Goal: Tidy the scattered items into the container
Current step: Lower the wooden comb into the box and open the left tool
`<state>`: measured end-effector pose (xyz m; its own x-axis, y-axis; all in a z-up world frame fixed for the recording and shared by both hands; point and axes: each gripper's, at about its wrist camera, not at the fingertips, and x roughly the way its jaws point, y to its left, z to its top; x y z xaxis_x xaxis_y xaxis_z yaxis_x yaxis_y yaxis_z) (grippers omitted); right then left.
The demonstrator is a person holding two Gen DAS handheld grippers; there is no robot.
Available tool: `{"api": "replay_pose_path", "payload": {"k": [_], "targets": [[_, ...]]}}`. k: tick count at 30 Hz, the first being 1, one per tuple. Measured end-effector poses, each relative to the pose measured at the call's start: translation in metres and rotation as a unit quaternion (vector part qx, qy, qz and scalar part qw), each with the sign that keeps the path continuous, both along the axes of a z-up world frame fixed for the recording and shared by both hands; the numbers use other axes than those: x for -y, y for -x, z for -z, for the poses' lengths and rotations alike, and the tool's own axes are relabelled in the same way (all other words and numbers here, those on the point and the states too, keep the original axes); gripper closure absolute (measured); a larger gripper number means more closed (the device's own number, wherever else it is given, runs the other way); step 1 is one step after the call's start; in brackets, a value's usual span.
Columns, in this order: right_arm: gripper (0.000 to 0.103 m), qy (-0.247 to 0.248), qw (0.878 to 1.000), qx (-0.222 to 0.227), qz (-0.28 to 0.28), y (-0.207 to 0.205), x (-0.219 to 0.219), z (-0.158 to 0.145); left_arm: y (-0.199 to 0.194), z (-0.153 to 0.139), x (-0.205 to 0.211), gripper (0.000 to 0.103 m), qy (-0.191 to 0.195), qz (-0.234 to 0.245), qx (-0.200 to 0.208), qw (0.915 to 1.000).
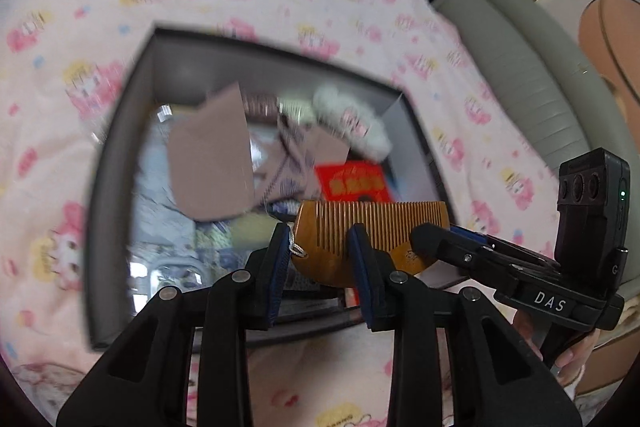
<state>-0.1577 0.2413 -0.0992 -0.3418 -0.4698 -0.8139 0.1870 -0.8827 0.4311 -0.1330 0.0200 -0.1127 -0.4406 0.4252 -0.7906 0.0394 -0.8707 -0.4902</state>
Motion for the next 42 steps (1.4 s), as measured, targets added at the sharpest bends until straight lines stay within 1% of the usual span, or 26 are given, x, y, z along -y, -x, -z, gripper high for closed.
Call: {"api": "replay_pose_path", "payload": {"k": [2,7,8,12,14,16,18,21,22,24,25,28,30,32,33,36,40,42], "targets": [[0.067,-0.009,1.000,0.011,-0.002,0.002,-0.003,0.010,0.002,0.010,-0.003,0.072,0.007,-0.002,0.010,0.9999],[0.067,-0.066,0.998,-0.007,-0.021,0.002,0.014,0.014,0.004,0.020,-0.007,0.071,0.033,-0.008,0.026,0.9991],[0.067,-0.081,0.996,-0.008,-0.026,0.002,0.018,0.016,0.005,0.022,-0.007,0.074,0.038,-0.007,0.030,0.9988],[0.066,-0.166,0.985,-0.029,-0.046,-0.004,0.038,0.026,0.006,0.024,-0.008,0.074,0.052,-0.008,0.040,0.9978],[0.066,-0.196,0.979,-0.047,-0.029,-0.007,0.037,0.025,0.004,0.020,-0.006,0.074,0.052,-0.018,0.031,0.9980],[0.066,-0.213,0.974,-0.076,-0.007,-0.010,0.032,0.018,0.003,0.016,-0.005,0.074,0.056,-0.028,0.021,0.9978],[0.067,-0.201,0.976,-0.082,0.003,-0.009,0.027,0.014,0.006,0.018,-0.009,0.074,0.055,-0.021,0.026,0.9979],[0.067,-0.181,0.981,-0.069,0.006,-0.007,0.020,0.015,0.012,0.024,-0.022,0.075,0.055,-0.003,0.036,0.9978],[0.067,-0.182,0.981,-0.068,0.006,-0.008,0.019,0.015,0.013,0.026,-0.027,0.075,0.048,0.008,0.038,0.9981],[0.066,-0.188,0.980,-0.070,0.007,-0.009,0.017,0.016,0.013,0.026,-0.033,0.075,0.019,0.029,0.037,0.9987],[0.066,-0.189,0.979,-0.070,0.009,-0.011,0.015,0.016,0.012,0.024,-0.034,0.075,0.009,0.030,0.033,0.9990],[0.066,-0.180,0.982,-0.063,0.015,-0.008,0.015,0.015,0.011,0.022,-0.030,0.075,0.013,0.003,0.024,0.9996],[0.066,-0.170,0.984,-0.056,0.013,-0.007,0.014,0.015,0.013,0.025,-0.028,0.075,0.008,-0.002,0.032,0.9995],[0.067,-0.170,0.984,-0.052,0.009,-0.007,0.017,0.017,0.014,0.028,-0.031,0.077,0.007,0.006,0.039,0.9992],[0.067,-0.179,0.982,-0.053,0.011,-0.006,0.018,0.018,0.014,0.028,-0.034,0.077,0.006,0.015,0.038,0.9992],[0.066,-0.201,0.978,-0.054,0.025,-0.004,0.016,0.021,0.013,0.027,-0.040,0.078,-0.013,0.034,0.030,0.9989],[0.067,-0.185,0.981,-0.050,0.036,-0.004,0.009,0.019,0.017,0.029,-0.041,0.077,-0.043,0.043,0.025,0.9978],[0.067,-0.180,0.982,-0.048,0.039,-0.004,0.007,0.018,0.020,0.031,-0.040,0.075,-0.045,0.044,0.031,0.9976]]}}
